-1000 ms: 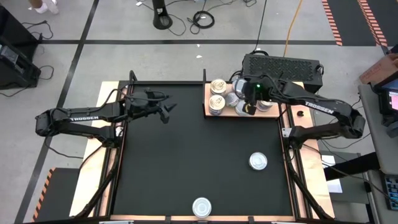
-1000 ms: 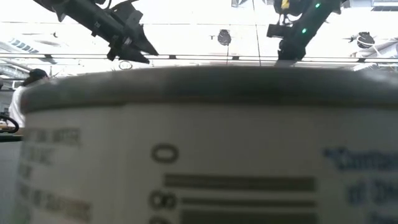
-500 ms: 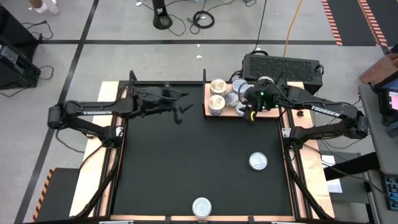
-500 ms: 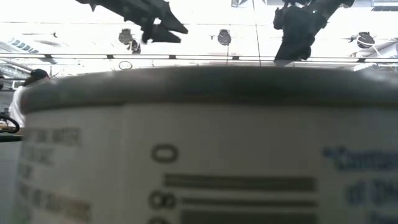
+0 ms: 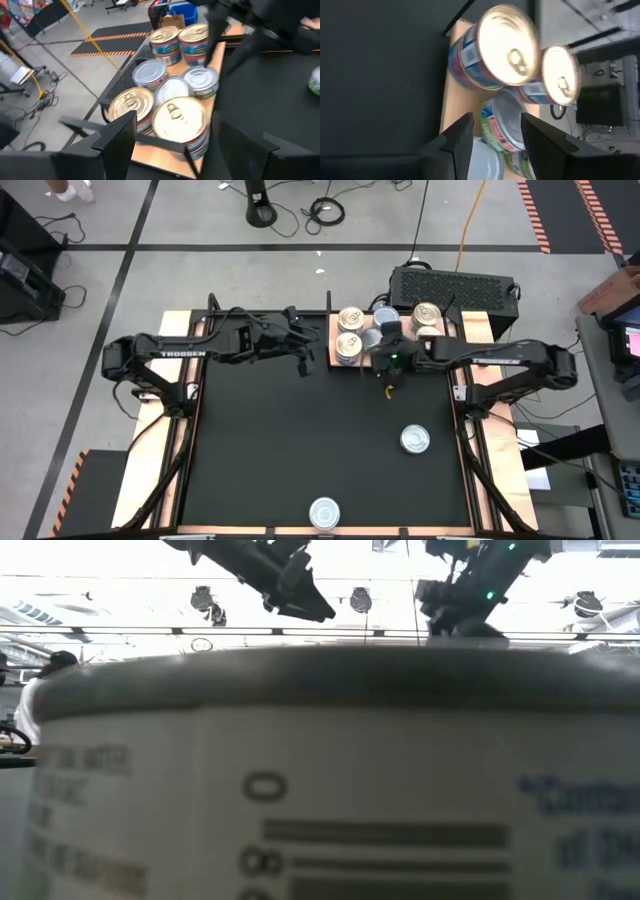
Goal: Stack canned seafood by type on shelf
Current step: Adjust the blue pink tuna can on the shelf
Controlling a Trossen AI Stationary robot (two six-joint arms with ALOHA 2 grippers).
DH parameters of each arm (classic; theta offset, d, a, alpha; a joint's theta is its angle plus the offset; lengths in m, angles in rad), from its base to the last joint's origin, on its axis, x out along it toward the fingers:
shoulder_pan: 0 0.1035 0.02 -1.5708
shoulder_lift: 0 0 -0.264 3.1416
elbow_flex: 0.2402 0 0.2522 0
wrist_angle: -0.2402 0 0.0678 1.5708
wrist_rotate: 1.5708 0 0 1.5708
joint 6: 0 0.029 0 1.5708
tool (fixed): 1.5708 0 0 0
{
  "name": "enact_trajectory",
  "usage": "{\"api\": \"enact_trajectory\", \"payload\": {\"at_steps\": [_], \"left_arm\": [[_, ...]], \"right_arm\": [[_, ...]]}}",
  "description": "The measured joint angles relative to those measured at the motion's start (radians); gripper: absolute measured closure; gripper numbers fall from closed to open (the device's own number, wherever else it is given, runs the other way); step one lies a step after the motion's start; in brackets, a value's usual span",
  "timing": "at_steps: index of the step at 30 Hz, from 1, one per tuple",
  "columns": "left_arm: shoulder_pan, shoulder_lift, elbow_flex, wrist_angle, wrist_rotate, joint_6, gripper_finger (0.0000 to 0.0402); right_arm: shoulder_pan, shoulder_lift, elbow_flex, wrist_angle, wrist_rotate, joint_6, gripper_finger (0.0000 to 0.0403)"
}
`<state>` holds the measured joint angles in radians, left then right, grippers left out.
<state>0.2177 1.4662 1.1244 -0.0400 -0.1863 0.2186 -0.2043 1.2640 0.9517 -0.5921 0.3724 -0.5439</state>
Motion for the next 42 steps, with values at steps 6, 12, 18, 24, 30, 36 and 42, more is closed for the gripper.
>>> {"api": "enact_trajectory", "payload": {"at_steps": [6,12,18,24,30,36,42], "left_arm": [[0.022,-0.012,0.001,-0.026,-0.003,-0.003,0.0139],[0.025,-0.011,0.000,-0.073,-0.003,-0.002,0.0139],[0.038,-0.028,-0.021,-0.119,0.009,-0.001,0.0139],[0.135,-0.141,-0.112,-0.145,0.155,-0.074,0.0139],[0.179,-0.269,-0.313,0.019,0.172,-0.105,0.0139],[0.182,-0.343,-0.446,0.140,0.167,-0.133,0.0139],[0.182,-0.353,-0.480,0.199,0.161,-0.133,0.0139]], "right_arm": [[0.011,0.124,-0.001,0.034,0.188,-0.067,0.0188],[0.065,0.147,-0.001,0.042,0.282,-0.044,0.0111],[0.139,0.147,-0.001,0.043,0.285,0.039,0.0077],[0.184,0.147,-0.001,0.044,0.380,0.093,0.0082],[0.187,0.162,-0.006,0.042,0.388,0.073,0.0085],[0.173,0.175,-0.005,0.051,0.310,-0.044,0.0085],[0.171,0.175,-0.005,0.059,0.306,-0.046,0.0085]]}}
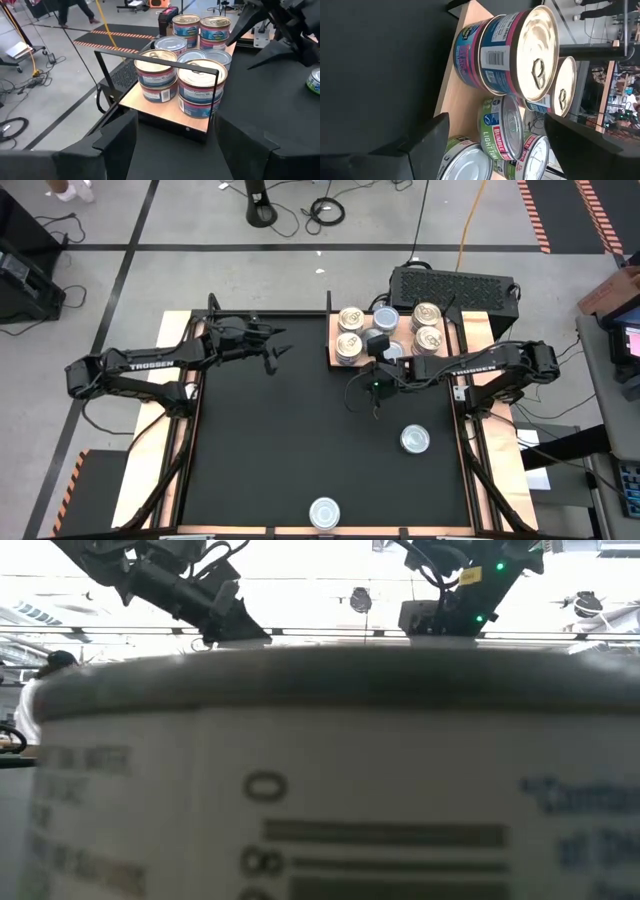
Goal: Stack canned seafood by type on shelf
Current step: Adjust the blue pink tuna can on the shelf
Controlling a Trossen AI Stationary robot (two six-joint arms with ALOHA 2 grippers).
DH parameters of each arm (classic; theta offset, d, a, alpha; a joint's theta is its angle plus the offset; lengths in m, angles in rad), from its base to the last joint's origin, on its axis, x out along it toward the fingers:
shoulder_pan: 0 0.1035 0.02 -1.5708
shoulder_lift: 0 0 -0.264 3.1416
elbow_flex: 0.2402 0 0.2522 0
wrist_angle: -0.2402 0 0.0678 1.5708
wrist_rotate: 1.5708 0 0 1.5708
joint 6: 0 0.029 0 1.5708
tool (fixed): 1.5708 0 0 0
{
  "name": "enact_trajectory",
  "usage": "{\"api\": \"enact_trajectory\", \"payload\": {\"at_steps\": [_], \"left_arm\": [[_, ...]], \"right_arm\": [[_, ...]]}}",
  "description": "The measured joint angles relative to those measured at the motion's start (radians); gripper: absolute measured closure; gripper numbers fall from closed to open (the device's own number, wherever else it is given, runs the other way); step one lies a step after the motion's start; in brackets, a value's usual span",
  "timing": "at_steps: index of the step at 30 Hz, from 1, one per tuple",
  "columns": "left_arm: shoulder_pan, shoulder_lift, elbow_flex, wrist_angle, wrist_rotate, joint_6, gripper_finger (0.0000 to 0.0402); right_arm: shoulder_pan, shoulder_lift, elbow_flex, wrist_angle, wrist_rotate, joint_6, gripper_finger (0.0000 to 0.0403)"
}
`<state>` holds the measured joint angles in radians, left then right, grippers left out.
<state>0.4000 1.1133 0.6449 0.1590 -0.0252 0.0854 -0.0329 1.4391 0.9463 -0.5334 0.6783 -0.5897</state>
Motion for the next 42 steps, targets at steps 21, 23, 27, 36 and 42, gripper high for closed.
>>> {"api": "enact_trajectory", "payload": {"at_steps": [21,23,27,36,42], "left_arm": [[0.000,0.005,0.000,0.043,-0.005,0.008,0.0139],[0.000,0.005,0.000,0.044,-0.005,0.010,0.0139],[0.000,0.005,0.000,0.043,-0.012,0.027,0.0139],[0.006,0.005,0.000,0.044,-0.026,0.035,0.0139],[0.009,0.005,0.000,0.043,-0.035,0.052,0.0139]], "right_arm": [[-0.037,0.106,0.000,0.103,0.094,-0.259,0.0085],[-0.048,0.112,0.001,0.099,0.087,-0.270,0.0085],[-0.071,0.137,0.000,0.102,0.082,-0.290,0.0085],[-0.107,0.203,0.004,0.122,0.146,-0.298,0.0085],[-0.120,0.210,-0.002,0.098,0.129,-0.218,0.0085]]}}
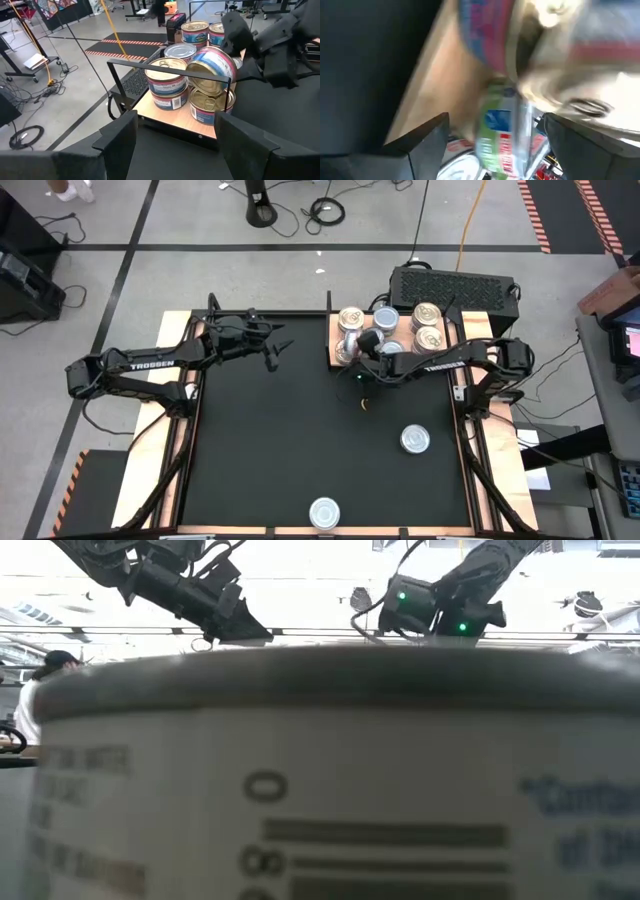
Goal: Stack canned seafood by type on shelf
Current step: Adjust the blue pink tuna can on the shelf
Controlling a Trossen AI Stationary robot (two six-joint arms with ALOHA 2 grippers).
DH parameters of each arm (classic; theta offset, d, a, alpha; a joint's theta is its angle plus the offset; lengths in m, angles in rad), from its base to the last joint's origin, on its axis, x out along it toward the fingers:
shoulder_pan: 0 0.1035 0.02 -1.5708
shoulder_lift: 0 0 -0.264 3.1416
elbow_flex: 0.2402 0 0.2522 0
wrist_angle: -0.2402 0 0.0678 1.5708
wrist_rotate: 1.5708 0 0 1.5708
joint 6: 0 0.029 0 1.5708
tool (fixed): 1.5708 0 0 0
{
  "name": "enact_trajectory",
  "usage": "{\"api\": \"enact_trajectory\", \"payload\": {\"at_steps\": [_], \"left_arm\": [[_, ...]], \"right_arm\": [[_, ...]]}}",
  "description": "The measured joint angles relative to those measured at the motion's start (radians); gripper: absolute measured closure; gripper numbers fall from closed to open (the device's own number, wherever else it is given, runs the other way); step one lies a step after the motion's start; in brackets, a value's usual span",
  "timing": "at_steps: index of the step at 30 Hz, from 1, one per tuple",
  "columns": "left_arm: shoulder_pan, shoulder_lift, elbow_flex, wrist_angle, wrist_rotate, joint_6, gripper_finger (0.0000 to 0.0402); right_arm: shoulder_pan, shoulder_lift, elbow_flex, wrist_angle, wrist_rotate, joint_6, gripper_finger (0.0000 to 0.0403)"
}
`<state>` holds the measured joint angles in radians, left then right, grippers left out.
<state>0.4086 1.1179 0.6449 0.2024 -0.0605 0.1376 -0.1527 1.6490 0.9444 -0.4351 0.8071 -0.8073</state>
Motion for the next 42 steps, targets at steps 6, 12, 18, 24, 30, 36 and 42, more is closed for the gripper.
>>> {"api": "enact_trajectory", "payload": {"at_steps": [6,12,18,24,30,36,42], "left_arm": [[0.018,0.000,0.000,0.004,0.000,0.000,0.0139],[0.031,0.000,0.000,0.019,0.000,0.000,0.0139],[0.030,0.000,0.000,0.020,0.001,0.000,0.0139],[0.030,0.000,0.000,0.023,0.011,-0.043,0.0139],[-0.009,0.000,0.008,0.077,0.060,-0.257,0.0139],[-0.113,0.070,0.174,0.026,-0.024,-0.325,0.0139],[-0.124,0.303,0.588,-0.345,0.018,-0.439,0.0139]], "right_arm": [[0.028,-0.033,0.001,0.033,0.052,-0.033,0.0085],[0.030,-0.059,0.001,0.033,0.058,-0.037,0.0085],[0.030,-0.082,0.001,0.027,0.059,-0.046,0.0085],[0.030,-0.132,0.001,-0.033,0.052,0.054,0.0085],[0.030,-0.273,0.001,-0.173,0.025,0.269,0.0085],[0.030,-0.405,0.002,-0.289,0.028,0.542,0.0085],[0.030,-0.504,0.002,-0.401,0.004,0.773,0.0085]]}}
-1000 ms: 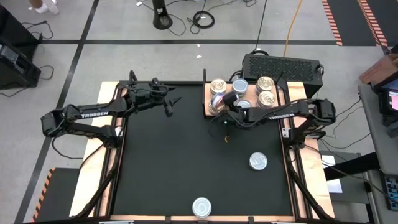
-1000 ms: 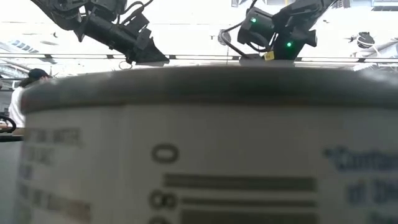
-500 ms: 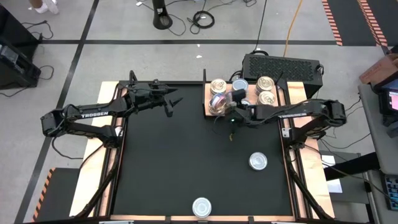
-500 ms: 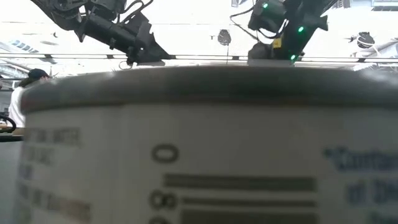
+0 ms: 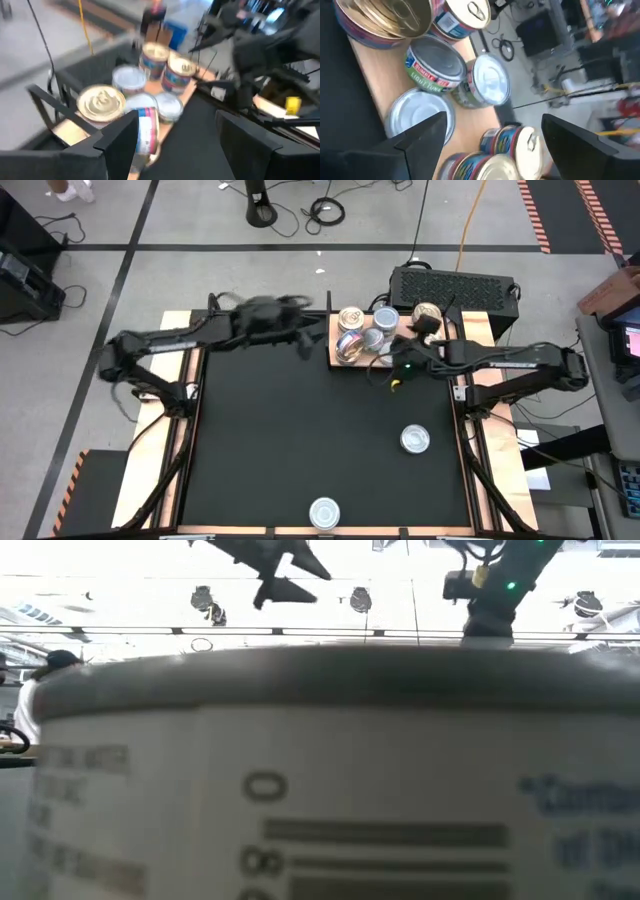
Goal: Stack canned seafood by type on shelf
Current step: Adjust the blue pink tuna can on the shelf
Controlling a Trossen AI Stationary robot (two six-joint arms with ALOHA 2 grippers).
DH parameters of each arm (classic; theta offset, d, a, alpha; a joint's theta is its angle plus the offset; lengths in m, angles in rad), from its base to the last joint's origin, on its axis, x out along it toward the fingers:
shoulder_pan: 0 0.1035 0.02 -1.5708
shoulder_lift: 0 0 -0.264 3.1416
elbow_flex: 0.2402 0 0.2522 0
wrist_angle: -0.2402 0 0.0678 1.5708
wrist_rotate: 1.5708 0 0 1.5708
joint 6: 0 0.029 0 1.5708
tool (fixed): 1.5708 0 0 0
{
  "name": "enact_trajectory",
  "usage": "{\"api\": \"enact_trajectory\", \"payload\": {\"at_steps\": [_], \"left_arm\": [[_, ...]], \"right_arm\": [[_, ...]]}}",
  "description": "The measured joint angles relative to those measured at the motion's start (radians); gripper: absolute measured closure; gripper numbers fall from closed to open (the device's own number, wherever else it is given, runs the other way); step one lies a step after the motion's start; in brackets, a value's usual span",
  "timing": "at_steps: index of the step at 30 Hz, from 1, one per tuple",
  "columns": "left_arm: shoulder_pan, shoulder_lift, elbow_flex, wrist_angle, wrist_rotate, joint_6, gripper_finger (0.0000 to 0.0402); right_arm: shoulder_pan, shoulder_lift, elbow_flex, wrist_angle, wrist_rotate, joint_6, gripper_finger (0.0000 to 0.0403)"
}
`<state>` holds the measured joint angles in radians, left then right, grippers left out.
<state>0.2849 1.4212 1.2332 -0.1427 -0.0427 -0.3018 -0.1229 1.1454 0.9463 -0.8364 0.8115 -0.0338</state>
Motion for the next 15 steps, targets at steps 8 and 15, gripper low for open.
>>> {"api": "enact_trajectory", "payload": {"at_steps": [8,15], "left_arm": [[0.063,0.444,0.604,-0.473,0.171,0.044,0.0139],[0.120,0.743,0.979,-0.753,0.232,0.046,0.0139]], "right_arm": [[-0.009,-0.124,0.000,-0.064,-0.154,0.148,0.0085],[-0.009,-0.220,0.000,-0.114,-0.217,0.206,0.0085]]}}
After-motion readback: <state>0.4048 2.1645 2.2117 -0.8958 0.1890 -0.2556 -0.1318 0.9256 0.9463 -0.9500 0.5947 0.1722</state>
